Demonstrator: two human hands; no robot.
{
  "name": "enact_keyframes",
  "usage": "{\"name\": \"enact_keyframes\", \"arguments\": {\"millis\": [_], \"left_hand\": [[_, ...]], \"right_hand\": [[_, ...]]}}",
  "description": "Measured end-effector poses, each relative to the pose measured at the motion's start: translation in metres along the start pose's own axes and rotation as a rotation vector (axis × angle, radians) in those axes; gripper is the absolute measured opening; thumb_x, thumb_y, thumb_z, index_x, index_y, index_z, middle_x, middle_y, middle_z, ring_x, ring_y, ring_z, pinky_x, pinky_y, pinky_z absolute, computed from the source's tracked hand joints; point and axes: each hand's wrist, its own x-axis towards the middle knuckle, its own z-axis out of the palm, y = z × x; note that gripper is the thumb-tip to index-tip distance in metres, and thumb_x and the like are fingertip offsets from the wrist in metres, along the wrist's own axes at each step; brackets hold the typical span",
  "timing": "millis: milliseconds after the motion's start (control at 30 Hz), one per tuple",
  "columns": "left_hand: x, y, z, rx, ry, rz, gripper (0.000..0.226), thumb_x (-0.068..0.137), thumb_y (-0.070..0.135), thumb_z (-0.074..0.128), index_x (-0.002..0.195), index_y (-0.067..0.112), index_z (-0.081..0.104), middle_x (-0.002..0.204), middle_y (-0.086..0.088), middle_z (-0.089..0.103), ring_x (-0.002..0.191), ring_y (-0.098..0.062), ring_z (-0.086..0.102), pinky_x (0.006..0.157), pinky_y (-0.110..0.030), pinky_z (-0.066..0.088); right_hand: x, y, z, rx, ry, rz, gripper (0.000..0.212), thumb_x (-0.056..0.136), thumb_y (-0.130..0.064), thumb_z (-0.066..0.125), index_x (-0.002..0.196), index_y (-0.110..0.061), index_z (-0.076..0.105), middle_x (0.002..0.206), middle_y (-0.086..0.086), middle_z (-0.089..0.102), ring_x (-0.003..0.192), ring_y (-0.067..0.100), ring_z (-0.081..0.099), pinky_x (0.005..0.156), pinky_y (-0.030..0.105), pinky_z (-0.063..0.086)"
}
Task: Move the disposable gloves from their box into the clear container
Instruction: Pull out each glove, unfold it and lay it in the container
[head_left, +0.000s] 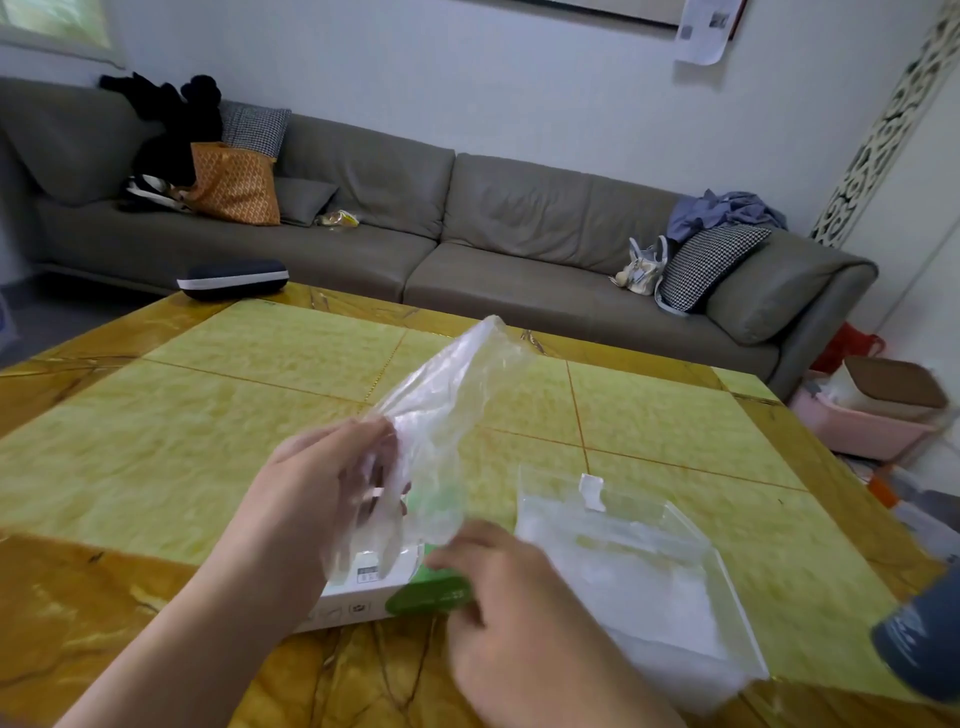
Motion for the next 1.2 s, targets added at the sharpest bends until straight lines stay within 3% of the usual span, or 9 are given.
{"name": "enact_keyframes", "arguments": {"millis": [100,167,367,433,533,600,700,867,1200], "left_hand": [[-0.005,-0.001,0.003,0.040,-0.070,0.066,0.035,0.102,0.024,0.058,0.078,0.008,0.078,0.082,-0.012,0.073,0.072,-0.020,0.071,0.079,-0.043,0.055],[-0.008,-0.003,0.007,0.058,-0.202,0.055,0.040,0.104,0.022,0.051,0.079,0.000,0.075,0.084,-0.020,0.069,0.077,-0.030,0.065,0.078,-0.047,0.052],[-0.017,-0.020,0.016,0.147,-0.495,-0.289,0.042,0.085,0.029,0.060,0.080,-0.012,0.070,0.081,-0.027,0.061,0.073,-0.034,0.056,0.074,-0.040,0.045],[-0.016,-0.027,0.014,0.251,-0.574,-0.406,0.069,0.078,0.040,0.072,0.103,-0.023,0.061,0.097,-0.029,0.060,0.085,-0.039,0.052,0.078,-0.046,0.042],[-0.012,-0.029,0.017,0.236,-0.669,-0.432,0.086,0.080,0.064,0.066,0.129,-0.006,0.062,0.121,-0.032,0.066,0.098,-0.041,0.065,0.084,-0.043,0.051],[-0.011,-0.026,0.022,0.231,-0.628,-0.365,0.087,0.080,0.076,0.054,0.131,0.007,0.067,0.128,-0.028,0.067,0.114,-0.044,0.067,0.098,-0.048,0.050],[-0.021,-0.021,0.032,0.296,-0.561,-0.222,0.074,0.070,0.072,0.079,0.121,0.018,0.074,0.117,-0.012,0.076,0.111,-0.031,0.073,0.105,-0.054,0.050],[-0.032,-0.022,0.041,0.476,-0.339,-0.047,0.011,0.097,0.006,0.066,0.102,0.002,0.075,0.090,-0.014,0.079,0.082,-0.025,0.078,0.065,-0.027,0.062],[-0.013,-0.012,0.023,0.075,-0.143,-0.063,0.034,0.100,0.026,0.060,0.096,-0.002,0.079,0.095,-0.025,0.077,0.076,-0.032,0.077,0.058,-0.031,0.063]], "right_hand": [[0.002,0.007,-0.027,0.436,0.182,0.100,0.033,0.085,-0.003,0.054,0.100,-0.020,0.077,0.107,-0.009,0.076,0.105,0.009,0.070,0.093,0.029,0.057],[0.003,0.012,-0.046,0.827,0.327,0.124,0.027,0.080,-0.012,0.061,0.103,-0.014,0.074,0.101,0.006,0.077,0.095,0.025,0.076,0.078,0.035,0.061],[0.003,0.022,-0.062,0.986,0.412,0.115,0.084,0.066,-0.036,0.094,0.138,-0.058,0.055,0.148,-0.008,0.057,0.132,0.010,0.059,0.109,0.051,0.049],[0.002,0.024,-0.064,1.010,0.451,0.042,0.082,0.072,-0.018,0.093,0.140,-0.049,0.059,0.127,0.003,0.069,0.101,0.016,0.072,0.081,0.046,0.062],[-0.001,0.017,-0.065,0.919,0.553,0.117,0.027,0.086,0.000,0.082,0.107,-0.015,0.074,0.075,0.011,0.070,0.050,0.025,0.059,0.047,0.034,0.050],[-0.002,0.019,-0.061,0.797,0.613,0.188,0.011,0.089,-0.003,0.079,0.091,-0.010,0.071,0.061,0.012,0.066,0.045,0.024,0.057,0.045,0.033,0.048],[-0.003,0.020,-0.055,0.605,0.629,0.212,0.012,0.091,-0.011,0.076,0.083,-0.014,0.068,0.057,0.010,0.065,0.042,0.022,0.059,0.041,0.034,0.049],[-0.003,0.021,-0.051,0.541,0.613,0.209,0.011,0.094,-0.016,0.074,0.084,-0.018,0.069,0.055,0.007,0.066,0.041,0.018,0.060,0.041,0.031,0.049],[-0.003,0.043,-0.069,0.855,0.532,0.251,0.006,0.091,-0.002,0.077,0.094,-0.001,0.072,0.065,0.020,0.066,0.046,0.024,0.052,0.042,0.028,0.044]]}}
